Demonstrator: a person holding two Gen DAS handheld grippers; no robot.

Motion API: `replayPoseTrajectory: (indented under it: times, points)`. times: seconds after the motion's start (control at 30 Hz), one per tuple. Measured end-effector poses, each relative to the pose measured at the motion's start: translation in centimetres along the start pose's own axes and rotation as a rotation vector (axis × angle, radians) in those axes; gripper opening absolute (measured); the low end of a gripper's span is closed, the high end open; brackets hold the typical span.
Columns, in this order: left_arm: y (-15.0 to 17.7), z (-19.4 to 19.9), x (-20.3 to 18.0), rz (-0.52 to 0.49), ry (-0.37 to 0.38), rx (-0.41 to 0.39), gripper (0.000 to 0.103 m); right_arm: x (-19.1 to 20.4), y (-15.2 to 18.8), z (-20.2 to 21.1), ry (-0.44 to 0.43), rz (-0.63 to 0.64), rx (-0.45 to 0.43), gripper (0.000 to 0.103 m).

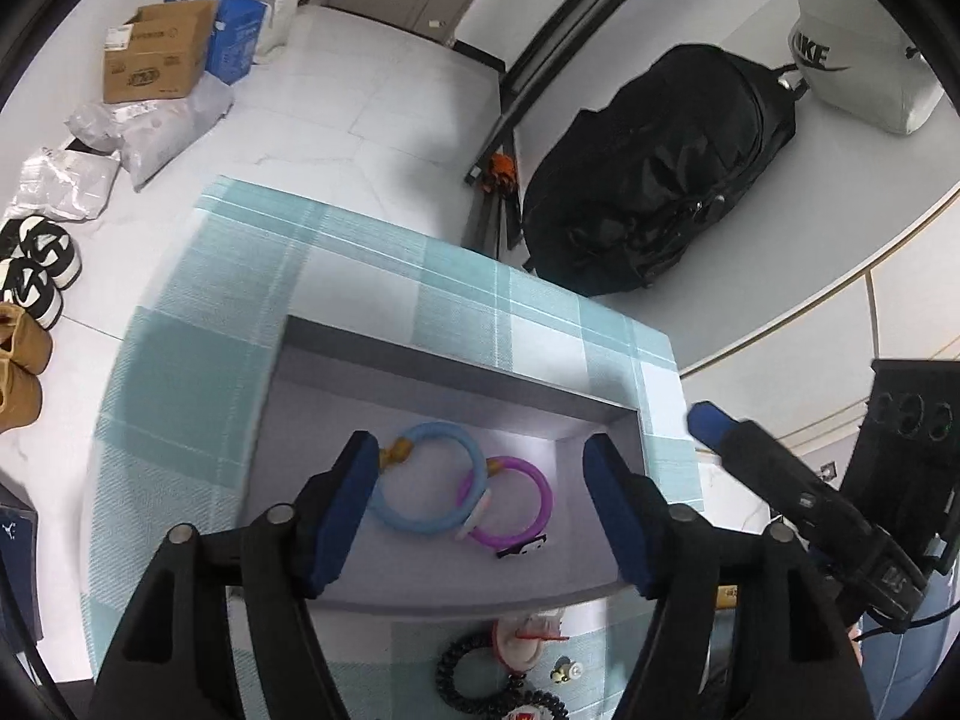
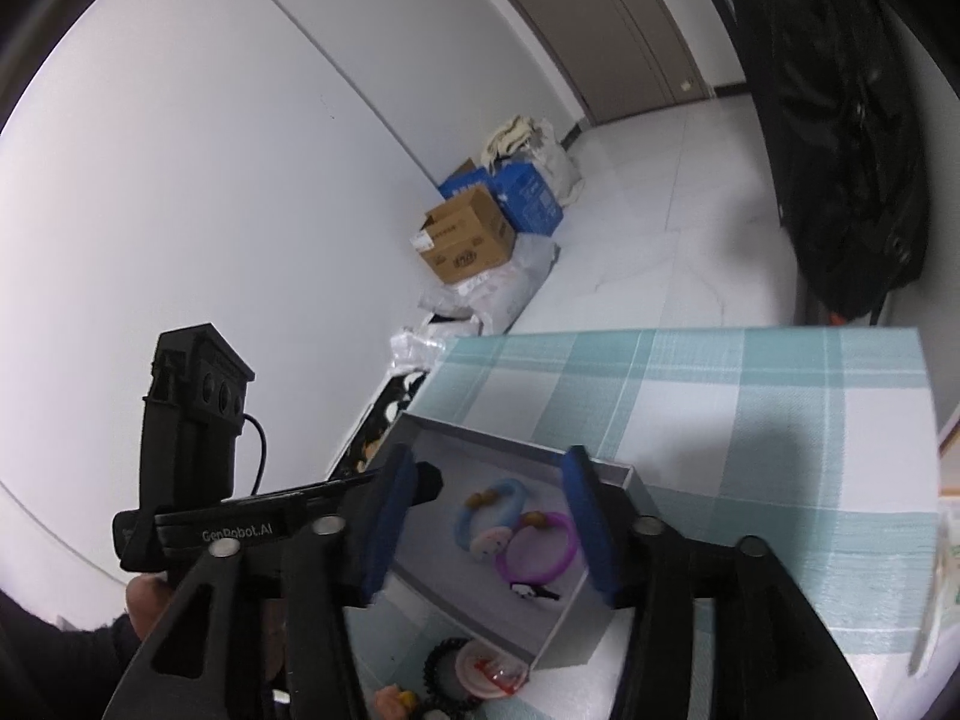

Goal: Organize jewelry
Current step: 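Lower both bangles into the grey box and open both tools, then withdraw both tools from the box back over the pile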

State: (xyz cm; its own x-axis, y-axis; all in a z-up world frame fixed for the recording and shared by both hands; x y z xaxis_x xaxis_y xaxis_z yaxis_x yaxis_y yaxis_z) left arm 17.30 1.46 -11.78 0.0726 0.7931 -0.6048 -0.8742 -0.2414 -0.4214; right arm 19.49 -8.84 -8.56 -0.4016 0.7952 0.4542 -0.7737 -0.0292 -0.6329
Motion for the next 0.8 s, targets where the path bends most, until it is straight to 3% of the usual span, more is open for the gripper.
replayPoseTrajectory:
  times: [0.2,0.27,0.5,0.6,0.8]
  points:
    - [0.5,2.4,0.0,-0.045,-0.048,-0.061,0.067,1.1,0.5,1.8,0.026,0.037,-0.042,0.074]
    - [0.5,3.2,-0.4,-0.078,-0.055,-0.098,0.067,1.5,1.1,2.1,0.039,0.049,-0.042,0.087]
    - [1.7,5.0,-1.5,-0.176,-0.107,-0.143,0.067,2.6,3.2,3.4,0.07,0.06,-0.049,0.095]
    - [2.7,5.4,-1.6,-0.212,-0.128,-0.143,0.068,3.1,3.9,4.2,0.104,0.085,-0.063,0.103]
    - [4.9,6.0,-1.2,-0.261,-0.166,-0.126,0.071,3.2,5.1,5.5,0.164,0.099,-0.091,0.103]
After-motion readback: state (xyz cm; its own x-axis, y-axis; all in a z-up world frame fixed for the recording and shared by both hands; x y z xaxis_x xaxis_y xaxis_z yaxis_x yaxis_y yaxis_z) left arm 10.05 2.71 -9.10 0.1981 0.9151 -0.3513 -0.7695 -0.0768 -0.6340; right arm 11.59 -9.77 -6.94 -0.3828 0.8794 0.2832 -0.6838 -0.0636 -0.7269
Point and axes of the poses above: each gripper's, at about its wrist camera, not at the fingertips, and z roughly against the way its jaws point, x to its left, y to its underside, the point moved 10 cm from there along -z, roughly the way its jaws point, and after that the axes turned 7 degrees about y, right-handed, at the moved point
